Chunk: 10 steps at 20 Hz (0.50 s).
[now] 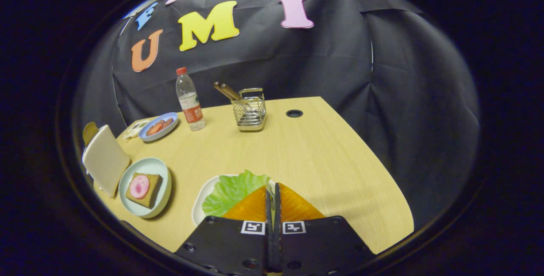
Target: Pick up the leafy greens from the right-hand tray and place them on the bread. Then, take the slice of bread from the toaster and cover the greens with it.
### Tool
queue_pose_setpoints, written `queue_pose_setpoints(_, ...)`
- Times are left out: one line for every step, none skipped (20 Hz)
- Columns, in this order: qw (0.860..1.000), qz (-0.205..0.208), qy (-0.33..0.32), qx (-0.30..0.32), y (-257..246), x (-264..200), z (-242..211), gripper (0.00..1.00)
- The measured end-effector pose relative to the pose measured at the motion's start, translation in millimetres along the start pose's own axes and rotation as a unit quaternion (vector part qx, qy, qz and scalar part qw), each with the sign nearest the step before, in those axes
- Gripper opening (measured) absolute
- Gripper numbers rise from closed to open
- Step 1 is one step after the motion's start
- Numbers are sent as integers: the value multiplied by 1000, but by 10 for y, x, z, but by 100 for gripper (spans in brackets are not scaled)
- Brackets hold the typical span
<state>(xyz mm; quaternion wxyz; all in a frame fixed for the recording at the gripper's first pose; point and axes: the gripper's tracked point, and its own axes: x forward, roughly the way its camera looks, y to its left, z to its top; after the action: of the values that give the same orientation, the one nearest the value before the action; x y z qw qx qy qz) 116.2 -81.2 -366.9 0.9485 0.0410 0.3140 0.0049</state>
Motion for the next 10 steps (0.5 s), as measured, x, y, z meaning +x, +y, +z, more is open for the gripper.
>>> queue_pose_setpoints(1000, 3, -4, -1, 46, -54, 87, 0)
queue_pose_setpoints(1000, 6, -10, -3, 110, -102, 159, 0)
queue_pose_setpoints(1000, 8, -15, -6, 181, -156, 249, 0)
queue_pose_setpoints(1000, 9, -19, -10, 238, -213, 316, 0)
queue_pose_setpoints(1000, 11, -22, -10, 309, -279, 378, 0)
queue_pose_setpoints(1000, 12, -25, -10, 390, -322, 430, 0)
queue_pose_setpoints(999, 12, -28, -14, 464, -374, 480, 0)
queue_pose_setpoints(999, 11, -31, -17, 547, -417, 514, 0)
queue_pose_setpoints(999, 10, -33, -19, 638, -464, 560, 0)
queue_pose_setpoints(999, 12, -34, -18, 751, -511, 587, 0)
